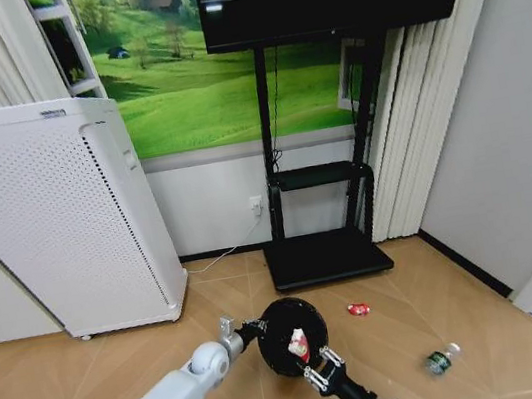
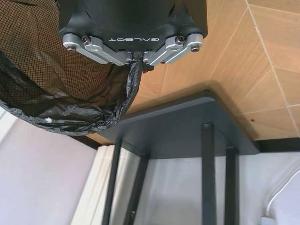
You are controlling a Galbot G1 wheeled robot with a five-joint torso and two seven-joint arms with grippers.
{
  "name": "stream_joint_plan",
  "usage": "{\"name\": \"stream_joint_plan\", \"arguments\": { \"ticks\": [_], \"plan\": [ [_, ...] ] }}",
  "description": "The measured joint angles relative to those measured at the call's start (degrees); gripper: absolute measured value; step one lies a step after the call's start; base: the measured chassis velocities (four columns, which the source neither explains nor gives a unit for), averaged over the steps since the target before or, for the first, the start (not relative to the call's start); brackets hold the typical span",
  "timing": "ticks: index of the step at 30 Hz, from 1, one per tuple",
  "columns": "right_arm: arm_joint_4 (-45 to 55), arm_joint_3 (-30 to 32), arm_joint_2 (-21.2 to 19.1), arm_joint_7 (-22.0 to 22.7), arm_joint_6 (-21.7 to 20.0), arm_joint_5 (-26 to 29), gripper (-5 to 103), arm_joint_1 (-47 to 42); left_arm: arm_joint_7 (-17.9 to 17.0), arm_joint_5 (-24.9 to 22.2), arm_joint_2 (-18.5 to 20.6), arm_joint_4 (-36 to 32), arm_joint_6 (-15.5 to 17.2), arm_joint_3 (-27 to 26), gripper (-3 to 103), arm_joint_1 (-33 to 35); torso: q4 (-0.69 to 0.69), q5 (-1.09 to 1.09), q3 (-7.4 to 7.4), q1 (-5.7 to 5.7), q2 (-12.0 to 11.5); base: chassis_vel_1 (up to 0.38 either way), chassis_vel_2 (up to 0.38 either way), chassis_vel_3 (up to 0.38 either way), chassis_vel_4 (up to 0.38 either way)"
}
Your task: Pick up the trash bin and place the garbage on the floor into it.
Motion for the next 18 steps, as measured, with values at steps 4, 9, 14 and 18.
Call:
{"name": "stream_joint_plan", "arguments": {
  "ticks": [4,9,14,18],
  "plan": [
    [-1.3,-0.23,0.36,0.91,-0.13,-0.27,44,0.75,0.21,-0.09,1.52,-2.38,0.02,-0.32,3,0.79,0.0,-0.02,0.0,0.0,0.0,0.0,0.0,0.0,0.0],
    [-1.82,0.1,0.34,1.97,-0.67,-0.48,54,1.04,0.27,-0.76,3.02,-4.13,0.03,-1.99,3,2.34,0.0,-0.02,0.0,0.0,0.0,0.0,0.0,0.0,0.0],
    [-1.82,-0.4,0.51,3.69,-1.0,-0.53,76,1.0,0.01,-1.43,2.95,-5.07,0.16,-4.34,3,4.66,-0.01,-0.02,0.0,0.0,0.0,0.0,0.0,0.0,0.0],
    [-2.3,-0.62,0.74,4.61,-0.25,-0.94,91,1.15,-0.83,-1.72,2.72,-5.73,0.26,-6.2,3,7.16,-0.01,-0.02,0.0,0.0,0.0,0.0,0.0,0.0,0.0]
  ]
}}
